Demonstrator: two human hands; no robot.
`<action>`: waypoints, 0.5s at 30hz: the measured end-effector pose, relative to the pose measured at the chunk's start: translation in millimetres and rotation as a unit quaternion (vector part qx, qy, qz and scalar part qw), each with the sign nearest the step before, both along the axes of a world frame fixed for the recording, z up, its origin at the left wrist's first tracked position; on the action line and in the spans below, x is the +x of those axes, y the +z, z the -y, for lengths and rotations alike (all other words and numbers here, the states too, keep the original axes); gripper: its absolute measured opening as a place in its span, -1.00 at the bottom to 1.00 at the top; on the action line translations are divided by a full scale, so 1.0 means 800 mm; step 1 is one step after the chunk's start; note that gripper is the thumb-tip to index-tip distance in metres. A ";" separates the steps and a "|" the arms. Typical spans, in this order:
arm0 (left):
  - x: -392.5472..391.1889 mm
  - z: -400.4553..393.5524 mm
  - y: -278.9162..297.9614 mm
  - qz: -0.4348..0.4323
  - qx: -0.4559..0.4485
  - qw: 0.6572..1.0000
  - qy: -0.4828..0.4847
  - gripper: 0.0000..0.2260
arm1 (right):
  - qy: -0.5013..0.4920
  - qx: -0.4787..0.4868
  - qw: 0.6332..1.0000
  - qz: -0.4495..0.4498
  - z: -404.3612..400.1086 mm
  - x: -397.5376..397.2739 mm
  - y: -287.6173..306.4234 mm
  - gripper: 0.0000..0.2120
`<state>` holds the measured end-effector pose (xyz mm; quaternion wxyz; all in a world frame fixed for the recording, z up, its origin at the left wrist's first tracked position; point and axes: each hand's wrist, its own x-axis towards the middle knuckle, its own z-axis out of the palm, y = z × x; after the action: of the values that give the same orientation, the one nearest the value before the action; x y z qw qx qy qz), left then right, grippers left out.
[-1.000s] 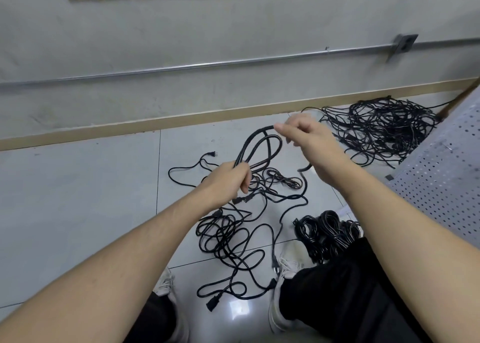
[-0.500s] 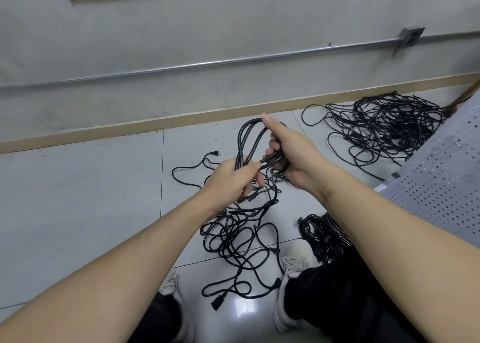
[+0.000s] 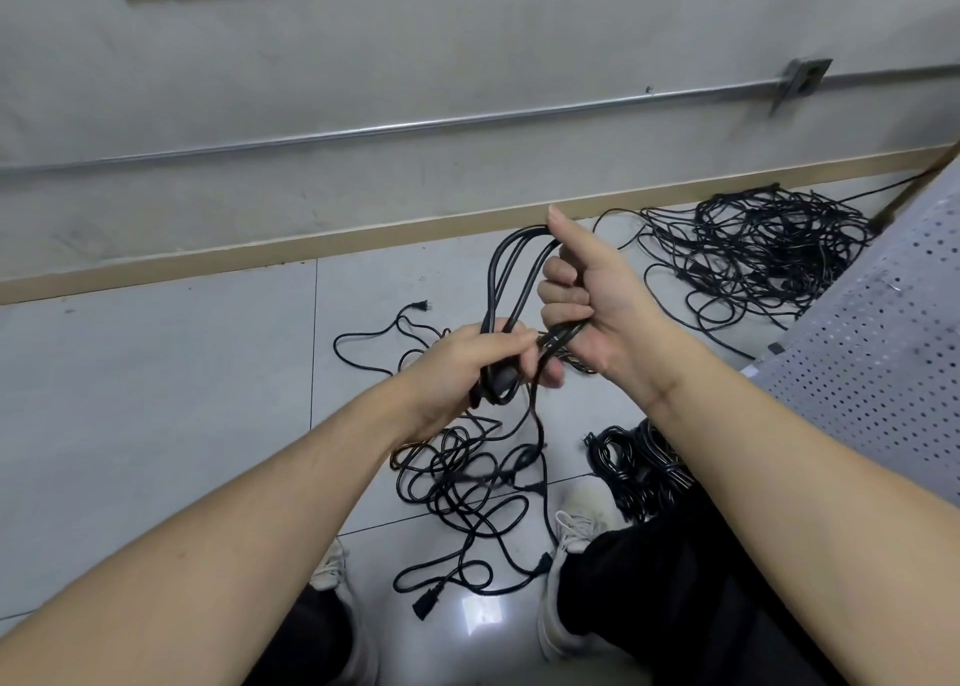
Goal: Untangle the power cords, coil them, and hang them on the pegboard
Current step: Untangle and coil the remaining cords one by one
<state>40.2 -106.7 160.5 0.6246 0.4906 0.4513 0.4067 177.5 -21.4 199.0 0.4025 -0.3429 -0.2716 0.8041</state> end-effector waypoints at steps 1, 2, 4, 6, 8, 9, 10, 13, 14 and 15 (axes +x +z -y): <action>0.000 0.000 0.000 0.015 -0.010 1.000 0.001 -0.76 | -0.007 0.023 0.999 0.027 0.001 -0.001 -0.001 -0.73; 0.000 -0.001 -0.001 0.033 -0.021 0.999 0.005 -0.78 | -0.017 0.050 0.997 0.057 0.002 -0.002 -0.002 -0.77; 0.003 0.000 0.000 0.072 -0.040 0.997 0.001 -0.79 | -0.031 0.100 0.988 0.110 0.002 -0.005 -0.004 -0.79; 0.003 0.001 0.007 0.094 -0.055 0.994 -0.021 -0.76 | -0.038 0.125 0.983 0.133 0.002 -0.008 -0.004 -0.73; 0.004 0.003 0.013 0.096 -0.061 0.993 -0.026 -0.71 | -0.043 0.135 0.980 0.143 0.001 -0.009 -0.006 -0.68; 0.006 0.003 0.015 0.089 -0.061 0.994 -0.016 -0.69 | -0.044 0.136 0.979 0.147 0.000 -0.010 -0.008 -0.66; 0.008 0.004 0.016 0.077 -0.060 0.995 -0.001 -0.67 | -0.042 0.132 0.979 0.147 -0.002 -0.011 -0.010 -0.64; 0.010 0.005 0.012 0.039 -0.055 0.996 0.055 -0.68 | -0.008 0.104 0.987 0.119 -0.002 -0.015 -0.016 -0.58; 0.008 0.005 0.011 0.034 -0.055 0.995 0.077 -0.70 | 0.013 0.098 0.989 0.111 -0.001 -0.016 -0.018 -0.55; 0.006 0.004 0.010 0.037 -0.055 0.993 0.100 -0.71 | 0.037 0.097 0.988 0.111 0.001 -0.017 -0.021 -0.51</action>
<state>44.9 -109.7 168.7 0.6231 0.3924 0.4963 0.4599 164.0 -22.0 182.5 0.3709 -0.3789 -0.4035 0.7457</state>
